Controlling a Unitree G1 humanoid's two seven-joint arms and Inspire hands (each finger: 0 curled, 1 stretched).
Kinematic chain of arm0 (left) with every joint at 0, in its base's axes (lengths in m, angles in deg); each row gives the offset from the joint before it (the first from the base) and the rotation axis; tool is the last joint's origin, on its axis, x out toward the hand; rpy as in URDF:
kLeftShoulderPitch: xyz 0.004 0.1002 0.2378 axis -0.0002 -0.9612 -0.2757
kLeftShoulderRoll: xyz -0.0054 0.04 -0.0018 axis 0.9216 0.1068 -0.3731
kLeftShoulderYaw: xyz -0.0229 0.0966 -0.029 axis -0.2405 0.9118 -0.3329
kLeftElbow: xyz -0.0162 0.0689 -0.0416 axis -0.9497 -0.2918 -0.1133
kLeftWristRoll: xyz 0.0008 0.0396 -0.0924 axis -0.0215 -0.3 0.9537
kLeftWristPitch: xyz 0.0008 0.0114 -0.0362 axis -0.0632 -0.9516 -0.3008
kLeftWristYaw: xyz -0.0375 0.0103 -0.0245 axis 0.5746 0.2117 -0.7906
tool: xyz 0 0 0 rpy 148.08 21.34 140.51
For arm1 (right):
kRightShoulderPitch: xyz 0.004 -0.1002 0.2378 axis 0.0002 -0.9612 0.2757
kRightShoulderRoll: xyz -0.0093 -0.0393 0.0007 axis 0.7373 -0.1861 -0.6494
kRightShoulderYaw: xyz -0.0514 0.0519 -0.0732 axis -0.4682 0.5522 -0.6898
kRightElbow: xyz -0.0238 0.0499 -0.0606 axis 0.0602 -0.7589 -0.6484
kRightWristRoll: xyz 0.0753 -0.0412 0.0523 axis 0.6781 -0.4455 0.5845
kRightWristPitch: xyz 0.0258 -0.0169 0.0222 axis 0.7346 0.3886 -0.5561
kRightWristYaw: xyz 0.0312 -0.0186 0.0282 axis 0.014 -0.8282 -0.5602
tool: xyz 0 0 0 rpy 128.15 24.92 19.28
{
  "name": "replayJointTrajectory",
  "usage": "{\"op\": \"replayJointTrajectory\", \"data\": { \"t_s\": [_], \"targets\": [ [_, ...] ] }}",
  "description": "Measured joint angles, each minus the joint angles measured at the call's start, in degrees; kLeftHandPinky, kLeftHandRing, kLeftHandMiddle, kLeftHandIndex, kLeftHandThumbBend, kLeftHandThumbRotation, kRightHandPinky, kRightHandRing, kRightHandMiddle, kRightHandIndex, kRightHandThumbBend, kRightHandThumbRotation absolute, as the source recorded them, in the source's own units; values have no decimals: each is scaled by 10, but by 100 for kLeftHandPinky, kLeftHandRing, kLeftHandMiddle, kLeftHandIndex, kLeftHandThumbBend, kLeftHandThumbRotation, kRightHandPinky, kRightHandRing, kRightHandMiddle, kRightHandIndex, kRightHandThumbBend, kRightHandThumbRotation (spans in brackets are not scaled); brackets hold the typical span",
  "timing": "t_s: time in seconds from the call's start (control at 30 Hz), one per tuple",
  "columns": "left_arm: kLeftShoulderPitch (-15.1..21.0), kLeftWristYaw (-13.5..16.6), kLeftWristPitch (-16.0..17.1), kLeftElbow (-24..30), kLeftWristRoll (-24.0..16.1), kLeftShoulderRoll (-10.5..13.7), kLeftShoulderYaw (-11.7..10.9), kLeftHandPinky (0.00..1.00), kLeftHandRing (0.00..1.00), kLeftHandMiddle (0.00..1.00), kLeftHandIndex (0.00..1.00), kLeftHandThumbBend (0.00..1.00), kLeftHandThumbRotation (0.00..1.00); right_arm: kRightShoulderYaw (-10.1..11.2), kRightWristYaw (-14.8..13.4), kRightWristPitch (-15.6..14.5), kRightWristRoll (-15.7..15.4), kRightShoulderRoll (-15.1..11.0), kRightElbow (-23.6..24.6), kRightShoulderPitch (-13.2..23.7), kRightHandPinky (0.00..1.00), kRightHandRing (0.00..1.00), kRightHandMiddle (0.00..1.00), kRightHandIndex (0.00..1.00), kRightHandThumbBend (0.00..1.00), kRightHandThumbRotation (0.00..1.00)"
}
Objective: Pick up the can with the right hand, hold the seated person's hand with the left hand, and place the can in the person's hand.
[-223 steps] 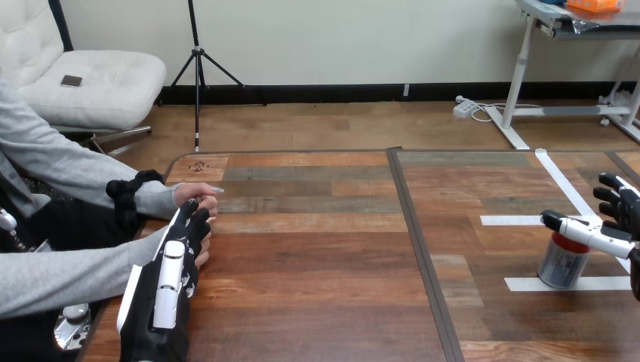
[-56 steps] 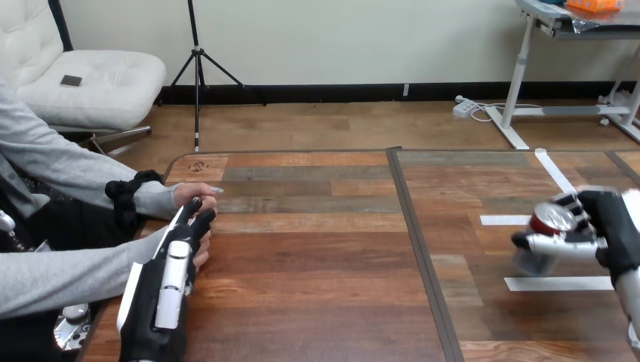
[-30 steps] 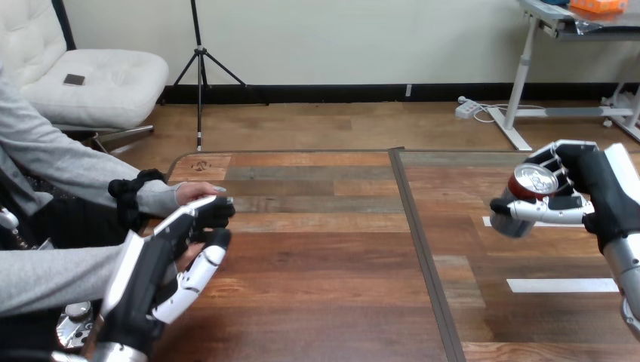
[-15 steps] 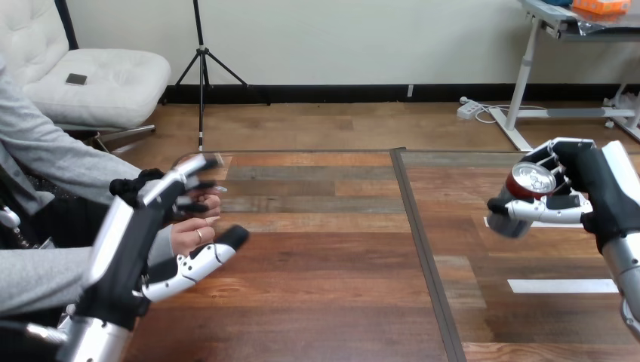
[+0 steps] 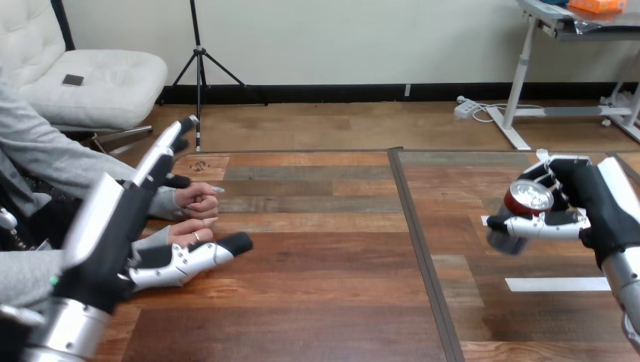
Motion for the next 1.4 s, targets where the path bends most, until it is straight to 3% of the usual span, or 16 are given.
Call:
{"op": "replayJointTrajectory", "data": {
  "t_s": [0.13, 0.3, 0.7, 1.0, 1.4],
  "targets": [
    [5, 7, -13, 17, -41, 32, -10, 60, 83, 91, 93, 100, 41, 0, 1, 0, 0, 1, 0, 0, 32, 35, 41, 43, 82, 0],
    [20, 39, -13, 15, -94, 72, -17, 57, 78, 86, 88, 100, 42, 0, 1, 0, 1, 1, 0, 0, 31, 35, 41, 44, 82, 0],
    [72, 95, -6, -51, -172, 150, -7, 59, 76, 82, 84, 100, 39, 0, 1, 0, 1, 4, 0, 0, 31, 35, 42, 44, 81, 0],
    [97, 128, -4, -116, -213, 186, 27, 63, 76, 82, 83, 100, 35, 0, 1, 0, 4, 10, 0, 0, 33, 36, 41, 44, 81, 0],
    [117, 134, -11, -198, -246, 210, 85, 68, 77, 81, 80, 100, 34, 0, 1, 0, 5, 17, 0, 0, 30, 34, 42, 44, 82, 0]
  ]
}}
